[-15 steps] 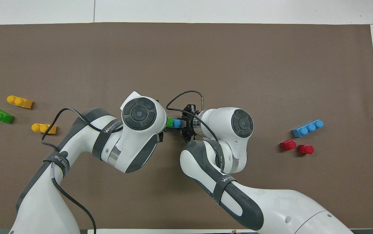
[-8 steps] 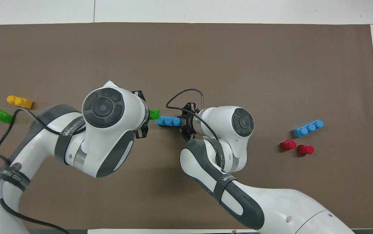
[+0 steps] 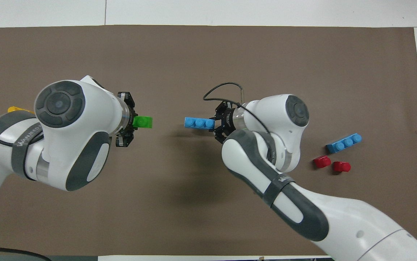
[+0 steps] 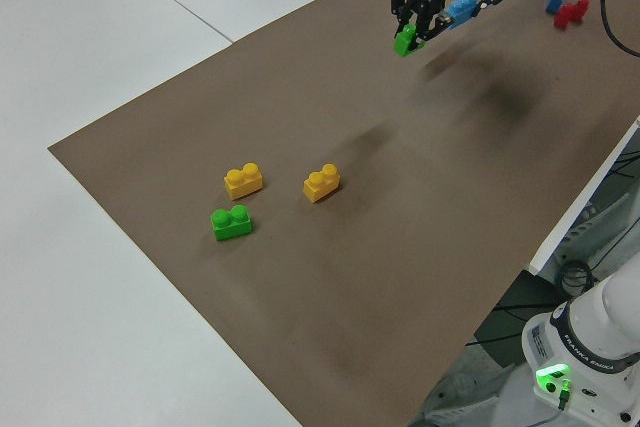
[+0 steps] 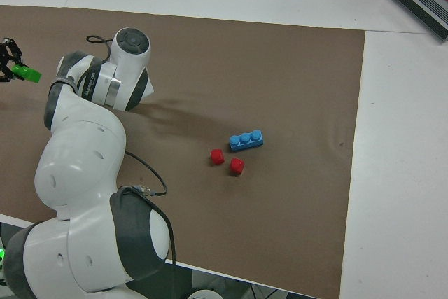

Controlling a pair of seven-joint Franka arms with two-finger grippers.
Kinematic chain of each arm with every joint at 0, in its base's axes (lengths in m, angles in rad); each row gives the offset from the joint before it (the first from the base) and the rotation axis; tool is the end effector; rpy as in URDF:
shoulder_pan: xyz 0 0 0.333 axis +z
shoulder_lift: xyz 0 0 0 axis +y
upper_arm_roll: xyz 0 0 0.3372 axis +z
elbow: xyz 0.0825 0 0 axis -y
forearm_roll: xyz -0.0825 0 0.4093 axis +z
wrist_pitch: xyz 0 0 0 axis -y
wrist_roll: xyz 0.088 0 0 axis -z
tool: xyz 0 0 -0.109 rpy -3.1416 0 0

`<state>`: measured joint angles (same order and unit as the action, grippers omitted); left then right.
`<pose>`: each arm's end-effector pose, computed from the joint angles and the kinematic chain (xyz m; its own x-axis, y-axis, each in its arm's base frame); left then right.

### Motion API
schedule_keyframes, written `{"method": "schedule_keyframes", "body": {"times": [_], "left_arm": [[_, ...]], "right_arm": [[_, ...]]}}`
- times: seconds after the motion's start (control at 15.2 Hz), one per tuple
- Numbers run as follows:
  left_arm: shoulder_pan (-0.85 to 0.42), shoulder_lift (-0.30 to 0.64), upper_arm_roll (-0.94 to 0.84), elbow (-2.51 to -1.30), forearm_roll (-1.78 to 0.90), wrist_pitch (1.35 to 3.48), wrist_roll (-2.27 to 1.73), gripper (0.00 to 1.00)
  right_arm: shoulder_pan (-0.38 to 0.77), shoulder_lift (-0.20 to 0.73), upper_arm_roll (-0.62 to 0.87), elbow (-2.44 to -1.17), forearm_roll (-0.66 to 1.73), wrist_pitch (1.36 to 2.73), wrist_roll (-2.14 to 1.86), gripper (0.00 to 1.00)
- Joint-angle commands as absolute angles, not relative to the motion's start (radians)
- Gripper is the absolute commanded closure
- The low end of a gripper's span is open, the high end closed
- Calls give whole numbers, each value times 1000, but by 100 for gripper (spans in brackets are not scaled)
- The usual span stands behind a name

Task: Remove green block with left arm and hold with right
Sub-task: 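Pull the green brick away with the left gripper while the right gripper pulls blue, then lower the green brick near the yellow bricks while the right gripper lowers blue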

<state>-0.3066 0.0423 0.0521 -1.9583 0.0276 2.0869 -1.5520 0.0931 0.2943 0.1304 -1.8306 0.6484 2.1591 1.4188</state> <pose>0.5811 -0.1501 0.4699 0.2808 0.9593 0.0289 0.9555 -0.2823 0.0855 0.6435 0.1662 0.3903 0.0105 -0.8360 -0.5486 -0.9999 -0.0052 -0.0112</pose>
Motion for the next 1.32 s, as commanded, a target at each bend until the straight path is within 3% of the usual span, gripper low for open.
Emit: {"method": "schedule_keyframes", "body": {"times": [0.0, 0.2, 0.4, 1.25], "left_arm": [[-209, 44, 40, -1966, 22, 2104, -1340, 100], [-138, 66, 40, -1974, 5, 2138, -1166, 100], [-109, 121, 43, -1977, 3, 2204, -1063, 100], [-45, 291, 44, -1971, 5, 2376, -953, 100]], "right_arm": [[-71, 265, 146, -1844, 585, 2035, 1258, 100], [-227, 255, 146, -1873, 523, 1967, 1077, 100], [-304, 255, 144, -1917, 509, 1982, 1000, 100], [-296, 322, 147, -2006, 511, 2198, 948, 100]]}}
